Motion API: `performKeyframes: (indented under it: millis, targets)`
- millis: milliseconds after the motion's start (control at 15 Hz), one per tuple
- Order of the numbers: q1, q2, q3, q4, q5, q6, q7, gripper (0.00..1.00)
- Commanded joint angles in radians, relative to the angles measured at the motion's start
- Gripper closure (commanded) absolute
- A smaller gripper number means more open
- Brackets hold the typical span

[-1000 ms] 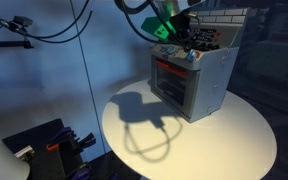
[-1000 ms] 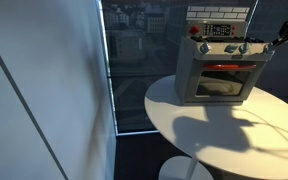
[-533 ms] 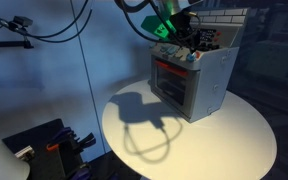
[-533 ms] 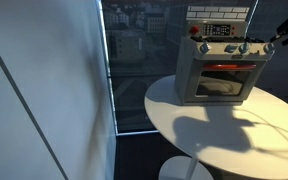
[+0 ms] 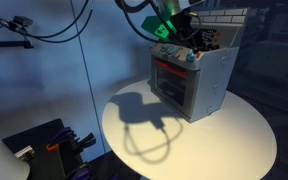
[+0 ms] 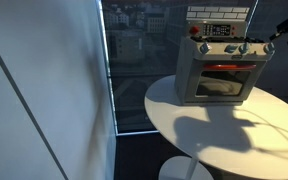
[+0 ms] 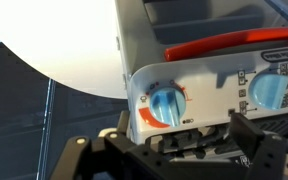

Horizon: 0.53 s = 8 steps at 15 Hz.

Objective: Turn the knob on the far right to the right

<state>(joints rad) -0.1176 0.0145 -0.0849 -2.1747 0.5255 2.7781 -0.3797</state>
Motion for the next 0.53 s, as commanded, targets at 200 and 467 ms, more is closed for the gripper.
performKeyframes:
  millis: [200,467]
  targets:
    - [-0.003,0.015,-0.005,0.017,-0.019,-0.025,0.025,0.00]
    - [-0.002,0.017,-0.005,0.016,-0.020,-0.026,0.024,0.30]
